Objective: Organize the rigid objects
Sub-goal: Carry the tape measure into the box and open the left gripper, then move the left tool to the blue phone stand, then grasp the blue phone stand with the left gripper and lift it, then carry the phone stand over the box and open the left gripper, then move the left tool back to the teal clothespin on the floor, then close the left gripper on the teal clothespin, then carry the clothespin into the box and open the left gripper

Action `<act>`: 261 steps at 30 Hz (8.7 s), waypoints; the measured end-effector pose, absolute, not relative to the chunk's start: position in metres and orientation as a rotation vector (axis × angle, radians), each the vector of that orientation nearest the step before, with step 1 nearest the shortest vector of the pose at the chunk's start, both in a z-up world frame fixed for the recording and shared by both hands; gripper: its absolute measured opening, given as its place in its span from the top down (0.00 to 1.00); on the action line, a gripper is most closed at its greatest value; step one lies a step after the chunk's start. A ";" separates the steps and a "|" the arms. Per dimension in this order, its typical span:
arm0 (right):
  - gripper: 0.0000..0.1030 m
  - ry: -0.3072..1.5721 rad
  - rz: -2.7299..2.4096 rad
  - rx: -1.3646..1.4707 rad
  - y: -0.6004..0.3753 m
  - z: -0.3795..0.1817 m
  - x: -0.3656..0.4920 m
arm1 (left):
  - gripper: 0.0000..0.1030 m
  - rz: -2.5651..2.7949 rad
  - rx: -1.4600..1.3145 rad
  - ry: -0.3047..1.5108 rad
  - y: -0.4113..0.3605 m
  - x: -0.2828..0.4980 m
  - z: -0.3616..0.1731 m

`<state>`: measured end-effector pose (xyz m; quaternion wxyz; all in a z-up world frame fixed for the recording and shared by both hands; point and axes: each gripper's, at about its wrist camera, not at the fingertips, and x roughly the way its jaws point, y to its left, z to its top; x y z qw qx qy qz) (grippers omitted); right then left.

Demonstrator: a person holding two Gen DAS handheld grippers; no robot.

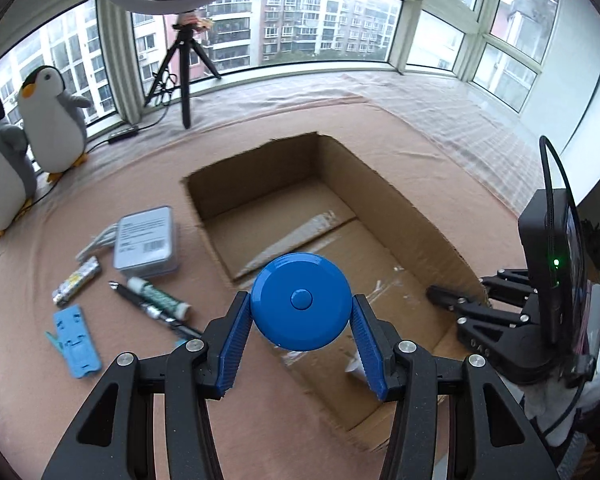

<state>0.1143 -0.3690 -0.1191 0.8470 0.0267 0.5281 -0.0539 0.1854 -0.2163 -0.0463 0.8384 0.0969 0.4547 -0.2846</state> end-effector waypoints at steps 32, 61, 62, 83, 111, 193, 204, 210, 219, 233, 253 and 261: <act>0.89 1.108 -0.136 0.038 -0.365 -0.119 0.114 | 0.31 -0.369 0.147 0.972 -0.122 0.213 -0.036; 0.89 1.108 -0.144 0.047 -0.367 -0.119 0.115 | 0.73 -0.178 -0.084 1.198 -0.024 0.342 -0.107; 0.89 1.107 -0.144 0.047 -0.367 -0.119 0.114 | 0.73 -0.175 -0.084 1.198 -0.023 0.343 -0.108; 0.89 1.104 -0.145 0.044 -0.366 -0.120 0.115 | 0.73 -0.298 -0.010 1.254 -0.052 0.302 -0.121; 0.89 1.096 -0.133 0.041 -0.363 -0.119 0.111 | 0.39 -0.081 -0.111 1.244 -0.045 0.246 -0.115; 0.89 1.095 -0.133 0.039 -0.363 -0.117 0.111 | 0.53 -0.431 0.068 1.103 -0.224 0.205 -0.046; 0.88 1.099 -0.139 0.028 -0.363 -0.116 0.114 | 0.53 -0.221 0.000 1.117 -0.115 0.236 -0.056; 0.88 1.099 -0.145 0.022 -0.361 -0.118 0.114 | 0.53 -0.084 -0.110 1.170 -0.038 0.261 -0.079; 0.88 1.098 -0.152 0.018 -0.361 -0.119 0.114 | 0.53 -0.007 -0.205 1.205 0.010 0.287 -0.101; 0.88 1.098 -0.153 0.018 -0.360 -0.119 0.114 | 0.55 0.025 -0.210 1.229 0.002 0.308 -0.122; 0.88 1.097 -0.153 0.019 -0.360 -0.119 0.114 | 0.74 -0.052 -0.139 1.169 -0.016 0.289 -0.096; 0.88 1.096 -0.154 0.020 -0.359 -0.118 0.115 | 0.74 -0.229 -0.082 1.101 -0.085 0.261 -0.059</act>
